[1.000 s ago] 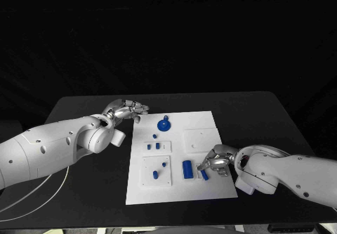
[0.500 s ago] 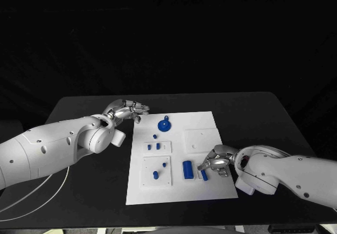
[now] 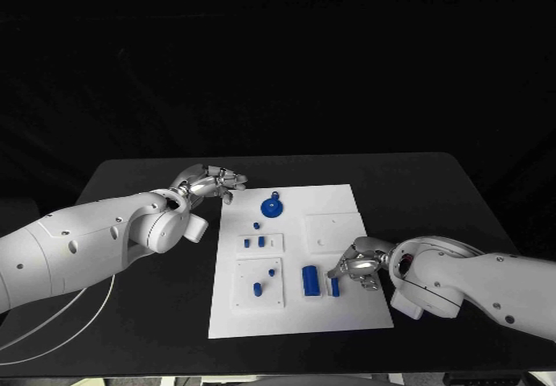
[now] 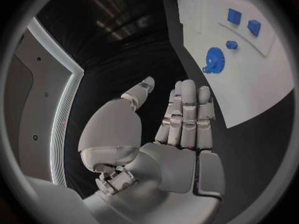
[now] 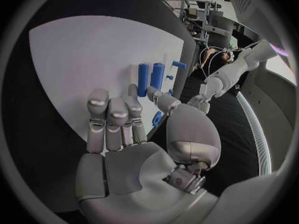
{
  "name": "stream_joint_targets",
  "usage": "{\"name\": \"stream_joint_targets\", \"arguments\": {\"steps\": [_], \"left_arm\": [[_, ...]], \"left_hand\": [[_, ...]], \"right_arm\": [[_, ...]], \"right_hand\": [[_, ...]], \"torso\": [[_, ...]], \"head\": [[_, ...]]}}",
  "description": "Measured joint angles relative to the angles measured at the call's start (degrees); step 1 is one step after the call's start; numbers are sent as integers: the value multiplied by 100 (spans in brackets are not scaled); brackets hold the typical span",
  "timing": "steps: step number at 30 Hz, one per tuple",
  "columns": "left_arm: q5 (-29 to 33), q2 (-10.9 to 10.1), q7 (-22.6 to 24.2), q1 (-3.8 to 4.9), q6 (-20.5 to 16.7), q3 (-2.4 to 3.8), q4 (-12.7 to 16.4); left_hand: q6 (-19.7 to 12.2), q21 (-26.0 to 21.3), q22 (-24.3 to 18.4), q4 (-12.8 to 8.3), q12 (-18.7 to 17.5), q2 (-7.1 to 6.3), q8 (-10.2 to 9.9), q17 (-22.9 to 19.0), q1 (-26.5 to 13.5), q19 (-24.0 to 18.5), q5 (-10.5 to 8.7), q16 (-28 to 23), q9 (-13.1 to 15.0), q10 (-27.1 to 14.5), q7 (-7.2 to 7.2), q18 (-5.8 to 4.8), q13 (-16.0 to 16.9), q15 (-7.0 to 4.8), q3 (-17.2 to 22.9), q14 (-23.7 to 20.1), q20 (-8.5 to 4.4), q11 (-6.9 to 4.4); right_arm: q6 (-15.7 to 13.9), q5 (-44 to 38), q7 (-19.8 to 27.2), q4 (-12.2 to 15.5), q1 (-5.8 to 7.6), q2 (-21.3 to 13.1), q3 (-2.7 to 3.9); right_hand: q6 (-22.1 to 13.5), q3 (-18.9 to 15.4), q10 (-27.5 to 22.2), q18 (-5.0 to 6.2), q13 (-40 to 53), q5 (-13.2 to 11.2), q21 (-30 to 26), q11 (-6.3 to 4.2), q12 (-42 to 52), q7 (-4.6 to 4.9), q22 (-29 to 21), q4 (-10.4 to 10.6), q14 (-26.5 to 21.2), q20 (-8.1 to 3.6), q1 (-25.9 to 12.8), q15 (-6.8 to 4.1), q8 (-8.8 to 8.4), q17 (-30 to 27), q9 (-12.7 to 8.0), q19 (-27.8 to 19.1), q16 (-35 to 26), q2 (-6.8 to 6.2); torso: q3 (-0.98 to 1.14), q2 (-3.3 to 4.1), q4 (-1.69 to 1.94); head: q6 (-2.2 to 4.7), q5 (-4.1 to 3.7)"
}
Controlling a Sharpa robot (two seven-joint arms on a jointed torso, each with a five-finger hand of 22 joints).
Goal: Assemble the parts on the task board
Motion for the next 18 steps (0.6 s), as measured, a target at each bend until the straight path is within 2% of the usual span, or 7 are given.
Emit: {"name": "stream_joint_targets", "arguments": {"steps": [8, 18], "left_arm": [[0, 2, -5, 0, 4, 0, 3], [0, 0, -11, 0, 7, 0, 3]], "left_hand": [[0, 0, -1, 0, 0, 0, 0, 5, 0, 0, 0, 0, 0, 1, 0, 0, 0, 0, 0, 0, 0, -1], [0, 0, -1, 0, 0, 0, 0, 4, 0, -2, 0, 0, 0, -12, 0, 0, 1, 0, 0, 0, 2, 11]], "right_arm": [[42, 0, -10, 29, 25, 26, 6], [105, -51, -9, 32, 30, 55, 10]], "right_hand": [[36, 17, 9, 0, 1, 0, 0, -8, 23, 36, -1, -17, -13, 1, -45, -14, 6, 0, 4, 0, 0, -1], [46, 49, 10, 0, 0, 0, 0, -8, 23, 27, -1, -49, -15, 2, -68, -15, 9, -1, -14, 1, 0, -24]], "torso": [[0, 0, -1], [-1, 1, 1]], "head": [[10, 8], [12, 20]]}}
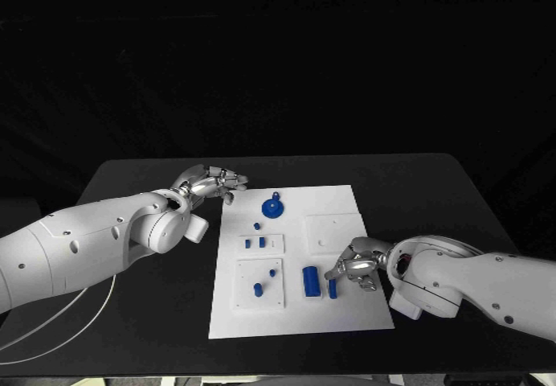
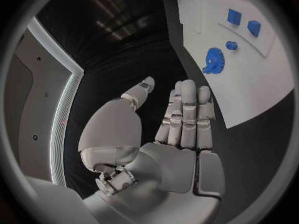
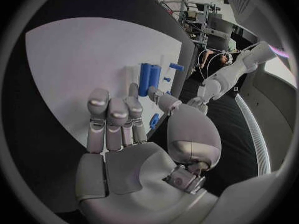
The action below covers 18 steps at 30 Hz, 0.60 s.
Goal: Assemble the parts on the task board
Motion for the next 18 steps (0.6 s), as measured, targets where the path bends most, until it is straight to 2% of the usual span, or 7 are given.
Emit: {"name": "stream_joint_targets", "arguments": {"steps": [5, 7, 14, 16, 18], "left_arm": [[0, -1, -3, 0, 3, 0, 2], [0, -1, -5, 0, 5, 0, 2], [0, -5, -15, 0, 9, 0, 3], [-1, -6, -17, 0, 11, 0, 3], [-1, -7, -19, 0, 13, -1, 3]], "left_hand": [[0, 0, 0, 0, 0, 0, 0, 0, 0, 12, 0, 0, 0, 0, 0, -1, 0, 0, 0, 0, -12, 0], [0, 0, 0, 0, 0, 0, 0, -1, 0, 13, 0, 0, 0, 0, 0, 0, 0, 0, 0, 0, -13, 0], [0, 0, 0, 0, 0, 0, 0, -1, 0, 13, 0, 0, 0, 0, 0, 0, 0, 0, 0, 0, -13, -1], [0, 0, 0, 0, 0, 0, 0, -1, 0, 13, 0, 0, 0, 0, -1, 0, 0, 0, 0, 0, -12, -1], [-1, 0, -1, 0, 0, 0, 0, -1, 0, 13, 0, 0, 0, 0, -1, 0, 0, 0, 0, 0, -12, -1]], "right_arm": [[55, -129, -4, -8, 2, 13, 2], [79, -186, -10, -11, 3, 15, 2], [132, -469, -47, -14, 2, 14, 0], [136, -549, -69, -15, -1, 11, -4], [138, -617, -90, -15, -5, 13, -6]], "right_hand": [[2, -9, 0, 4, 0, -5, 0, 0, 0, -2, 0, -41, -9, 8, -17, -8, 30, 0, -4, 8, -2, -43], [10, -9, 0, 11, 0, -27, 0, 0, 0, -10, 0, -40, -10, 8, -27, -9, 30, 0, -11, 8, -22, -122], [12, -9, 0, 17, -8, -27, 0, 1, 0, -12, -1, -40, -11, 9, -29, -8, 46, 0, -24, 8, -23, -167], [11, -9, 0, 17, -7, -27, 0, 1, 0, -12, -1, -40, -12, 9, -29, -7, 26, 0, -89, 8, -22, -167], [11, -9, 0, 18, -8, -27, -1, 1, 0, -12, -1, -40, -13, 9, -29, -7, 13, -1, -55, 8, -22, -167]], "torso": [[-3, 1, -1], [-3, 2, -1], [0, 2, -1], [0, 2, -1], [1, 2, -2]], "head": [[-5, 4], [-8, 4], [-15, 5], [-18, 5], [-19, 5]]}}
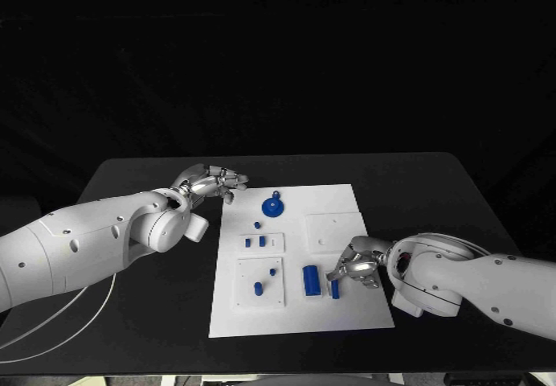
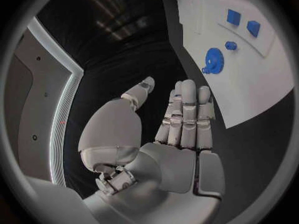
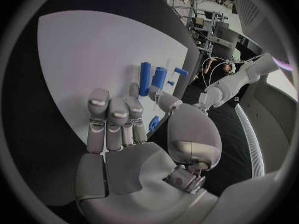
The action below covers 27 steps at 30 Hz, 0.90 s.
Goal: Assemble the parts on the task board
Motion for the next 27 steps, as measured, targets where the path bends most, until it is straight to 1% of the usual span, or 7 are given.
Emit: {"name": "stream_joint_targets", "arguments": {"steps": [4, 7, 19, 20, 24, 27], "left_arm": [[0, 0, -3, 0, 4, 0, 0], [-1, -1, -5, 0, 6, 0, 0], [-2, -3, -11, 0, 13, 0, 2], [-2, -3, -11, 0, 13, 0, 2], [-3, -4, -13, 0, 15, 0, 2], [-3, -7, -14, 0, 16, 0, 3]], "left_hand": [[0, 0, 0, 0, 0, 0, 0, 0, 0, 0, 0, -23, 0, 0, 0, 0, 0, 0, 0, 0, 0, -1], [0, 0, 0, 0, 0, 0, 0, 0, 0, 0, 0, -23, 0, 0, 0, 0, 0, 0, 0, 0, 0, -1], [0, 0, 4, 0, 0, 0, 23, 4, 0, -1, 0, -23, 0, 1, 0, 0, 0, 0, 0, 0, 2, -2], [0, 0, 5, 0, 0, 0, 23, 4, 0, 0, 0, -23, 0, 1, 0, 0, 0, 0, 0, 0, 2, -2], [0, 0, 4, 0, 0, 0, 23, 4, 0, 7, 0, -23, 0, 1, 0, 0, 0, 0, 0, 0, 9, -2], [-1, 0, 4, 0, 0, 0, 23, 4, 0, 6, 0, -23, 0, 2, 0, 0, 0, 0, 0, 0, 10, -3]], "right_arm": [[2, -86, -31, 6, 0, 8, 0], [2, -128, -48, 8, -1, 19, 0], [-4, -156, -102, -15, -1, 63, 0], [-4, -152, -106, -16, -1, 66, 0], [-4, -143, -123, -21, -1, 72, 0], [-3, -138, -134, -25, -1, 77, 0]], "right_hand": [[0, 0, 0, 0, 0, 0, 0, 0, 0, 0, 0, 0, 0, 0, 0, 1, -3, 0, 19, 0, 0, 0], [0, 0, 0, 0, 0, 0, 0, 0, 0, -1, 0, 0, 0, 1, -8, 2, -3, 0, 19, 0, 0, -53], [-1, 0, 0, 1, 0, 0, 0, 0, 0, -1, 0, 0, 13, 1, -13, -8, -3, -5, 23, 0, 1, -57], [-1, 8, 0, 1, 0, 0, 0, 0, 0, -1, -1, 11, 13, 1, -31, -8, -3, -5, 21, 0, 1, -75], [6, 2, 0, 1, 0, 0, 0, 0, 0, -8, -1, 41, 13, 1, -37, -7, -3, -5, 21, 0, 1, -81], [6, 7, 0, 1, 5, 1, 0, 0, 0, -9, -1, 108, 15, 1, -86, -6, -2, -5, 14, 0, 2, -130]], "torso": [[3, 0, -2], [3, 0, -2], [-1, 0, 1], [-1, 0, 1], [-3, 0, 1], [-4, -1, 2]], "head": [[-4, 3], [-7, 3], [-16, -11], [-16, -11], [-13, -8], [-12, -4]]}}
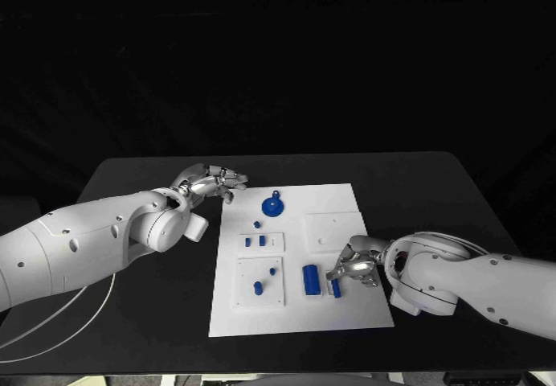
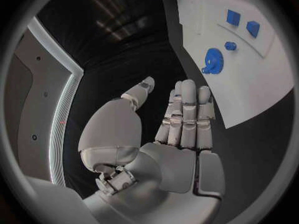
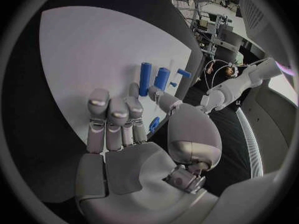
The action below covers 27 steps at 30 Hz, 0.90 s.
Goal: Assemble the parts on the task board
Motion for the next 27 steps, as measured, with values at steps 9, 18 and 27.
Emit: {"name": "stream_joint_targets", "arguments": {"steps": [9, 18, 27], "left_arm": [[-1, -4, -5, 0, 3, 0, 3], [-6, -6, -10, 0, 5, 0, 5], [-8, -7, -15, 0, 7, 0, 4]], "left_hand": [[0, 0, -1, 0, 0, 0, 0, -1, 0, -8, 0, 0, 0, 7, 0, 0, 0, 0, 0, 0, 8, -7], [-10, 0, -1, 0, 0, 0, 0, -1, 0, -8, 0, 0, 0, 7, -10, 0, 0, 0, 0, 0, 9, -8], [-18, 0, -2, 0, 0, 0, 0, 4, 0, -9, 0, 0, 0, -1, -18, 0, 0, 0, 0, 0, 10, -17]], "right_arm": [[10, 13, -48, -11, -1, 11, 0], [11, 20, -60, -12, -1, 14, -1], [23, 41, 62, -17, -2, -91, -1]], "right_hand": [[1, -268, 0, 1, 10, -40, -2, 0, 0, -1, 0, 276, 10, -23, -108, 10, 1, 0, 10, 43, 2, -320], [-8, -515, 0, 0, 10, -40, -2, 0, -23, -11, 0, 304, -13, -55, -174, -11, 21, 0, 25, 11, 2, -350], [-44, -564, -5, 0, -13, -40, -2, 0, -94, 23, 0, 287, -20, -54, -173, -5, 20, 0, 24, 10, 2, -459]], "torso": [[-1, -1, -1], [3, -2, -2], [6, -2, -4]], "head": [[-8, 16], [-9, 26], [5, 11]]}}
